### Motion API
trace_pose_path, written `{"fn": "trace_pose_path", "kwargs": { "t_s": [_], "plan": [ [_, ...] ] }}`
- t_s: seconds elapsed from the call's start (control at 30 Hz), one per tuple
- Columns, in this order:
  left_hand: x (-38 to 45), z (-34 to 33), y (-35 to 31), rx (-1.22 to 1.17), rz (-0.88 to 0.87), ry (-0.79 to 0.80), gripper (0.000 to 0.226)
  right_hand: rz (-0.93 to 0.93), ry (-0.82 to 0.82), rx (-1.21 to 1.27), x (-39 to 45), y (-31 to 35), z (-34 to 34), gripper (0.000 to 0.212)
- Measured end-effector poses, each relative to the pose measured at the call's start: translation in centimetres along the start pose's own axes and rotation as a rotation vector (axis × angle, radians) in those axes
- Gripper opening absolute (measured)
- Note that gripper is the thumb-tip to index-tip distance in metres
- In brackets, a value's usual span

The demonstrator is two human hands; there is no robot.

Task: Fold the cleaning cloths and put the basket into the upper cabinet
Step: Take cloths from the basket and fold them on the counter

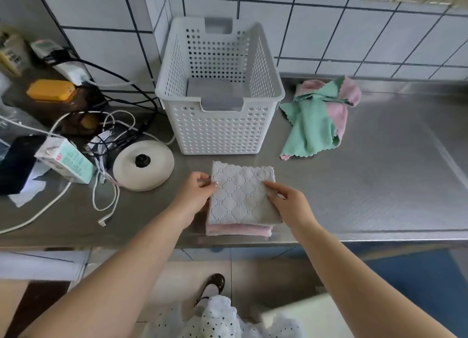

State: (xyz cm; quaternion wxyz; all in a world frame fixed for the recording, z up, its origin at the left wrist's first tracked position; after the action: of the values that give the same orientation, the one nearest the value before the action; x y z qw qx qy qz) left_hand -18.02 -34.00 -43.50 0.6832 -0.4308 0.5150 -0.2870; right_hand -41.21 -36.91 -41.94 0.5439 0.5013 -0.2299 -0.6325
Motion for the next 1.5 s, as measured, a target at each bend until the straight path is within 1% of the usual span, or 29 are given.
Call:
{"fn": "trace_pose_path", "kwargs": {
  "t_s": [0.13,0.17,0.2,0.23,0.3,0.33,0.37,0.4,0.43,0.47,0.5,0.57,0.63,0.7,0.77,0.8,0.87,0.9,0.93,0.97,1.0,1.03,1.07,1.13,1.2,1.3,1.33,1.4,1.5],
  "plan": [
    [0.2,0.0,0.2,-0.014,0.020,-0.009,0.024,-0.006,0.017,0.004,0.4,-0.1,-0.3,0.030],
    [0.1,0.1,-0.1,0.022,0.005,-0.010,0.023,0.001,0.017,-0.045,0.5,-0.1,-0.4,0.030],
    [-0.2,0.3,-0.7,0.113,-0.052,-0.025,0.022,0.031,-0.002,-0.136,0.4,0.3,-0.3,0.031],
    [-0.5,0.5,-1.9,0.267,-0.167,-0.060,0.023,0.081,-0.051,-0.259,0.3,0.9,0.1,0.032],
    [-2.4,-0.2,-5.5,0.586,-0.550,-0.143,0.029,0.255,-0.177,-0.492,-0.2,3.2,0.6,0.038],
    [-3.7,-1.7,-6.8,0.717,-0.728,-0.125,0.034,0.344,-0.196,-0.591,-0.6,4.4,0.1,0.042],
    [-4.4,-3.5,-7.2,0.839,-0.849,-0.077,0.041,0.403,-0.168,-0.695,-0.7,5.2,-1.1,0.046],
    [-4.7,-5.3,-6.8,0.961,-0.903,-0.008,0.048,0.423,-0.111,-0.794,-0.7,5.5,-2.6,0.049],
    [-4.5,-6.7,-5.9,1.076,-0.893,0.061,0.056,0.426,-0.050,-0.870,-0.5,5.4,-4.1,0.050],
    [-4.0,-7.6,-4.9,1.175,-0.839,0.113,0.065,0.431,-0.004,-0.921,-0.5,5.2,-5.3,0.053],
    [-3.4,-7.8,-3.8,1.245,-0.758,0.152,0.072,0.437,0.024,-0.961,-0.3,4.8,-6.0,0.062],
    [-2.2,-7.1,-1.5,1.304,-0.616,0.184,0.081,0.436,0.055,-1.024,0.0,3.5,-6.7,0.078],
    [-1.8,-6.4,-0.6,1.315,-0.583,0.177,0.082,0.431,0.037,-1.031,0.2,2.5,-6.4,0.081],
    [-1.5,-6.2,-0.1,1.291,-0.562,0.198,0.081,0.420,0.018,-1.002,0.1,2.1,-6.2,0.083],
    [-1.4,-6.1,0.0,1.261,-0.547,0.220,0.081,0.399,0.047,-0.967,0.2,2.1,-6.2,0.082],
    [-1.4,-6.0,-0.1,1.216,-0.544,0.227,0.079,0.388,0.046,-0.908,0.4,2.2,-5.9,0.080],
    [-1.9,-5.0,-1.3,0.995,-0.531,0.196,0.068,0.332,-0.074,-0.677,0.5,2.8,-3.5,0.072],
    [-2.0,-4.0,-1.8,0.845,-0.489,0.153,0.066,0.267,-0.153,-0.562,0.5,2.6,-1.8,0.066],
    [-2.0,-2.7,-1.8,0.691,-0.402,0.101,0.068,0.167,-0.194,-0.474,0.7,1.4,-0.3,0.060],
    [-1.8,-1.3,-1.1,0.536,-0.277,0.061,0.070,0.055,-0.180,-0.424,0.8,0.1,0.5,0.054],
    [-1.5,-0.2,0.2,0.387,-0.141,0.041,0.072,-0.055,-0.124,-0.352,0.7,-1.3,0.7,0.049],
    [-1.3,0.5,1.3,0.274,-0.032,0.036,0.074,-0.142,-0.054,-0.242,0.5,-2.5,0.4,0.045],
    [-1.0,0.9,2.2,0.205,0.036,0.036,0.075,-0.218,0.001,-0.117,0.2,-3.2,0.1,0.043],
    [-0.9,1.1,3.4,0.180,0.101,0.053,0.074,-0.312,0.068,0.018,-0.6,-3.9,-0.7,0.037],
    [-1.1,1.0,4.0,0.196,0.141,0.081,0.073,-0.340,0.096,0.022,-0.7,-4.5,-1.3,0.037],
    [-1.4,0.9,4.7,0.158,0.179,0.117,0.091,-0.381,0.095,0.132,-0.7,-5.1,-1.9,0.044],
    [-1.4,0.8,5.0,0.119,0.195,0.128,0.093,-0.400,0.103,0.194,-0.8,-5.2,-2.1,0.045],
    [-1.6,0.4,5.2,0.022,0.246,0.153,0.083,-0.445,0.126,0.318,-0.9,-5.2,-2.5,0.044],
    [-2.7,-0.3,4.1,-0.154,0.296,0.174,0.045,-0.502,0.202,0.480,-1.3,-5.1,-3.4,0.052]
  ]
}}
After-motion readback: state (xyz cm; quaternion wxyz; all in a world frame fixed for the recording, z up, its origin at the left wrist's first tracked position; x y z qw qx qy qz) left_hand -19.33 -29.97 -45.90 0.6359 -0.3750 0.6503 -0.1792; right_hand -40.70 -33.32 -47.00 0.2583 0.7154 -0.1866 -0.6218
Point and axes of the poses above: each hand's wrist, its own x-axis towards the middle knuckle, its own z-axis out of the back of the hand, y = z × x, the point moved 10 cm from there along x, towards the middle knuckle, and after that the axes turned 4 degrees about -x, right-handed, at the moved point
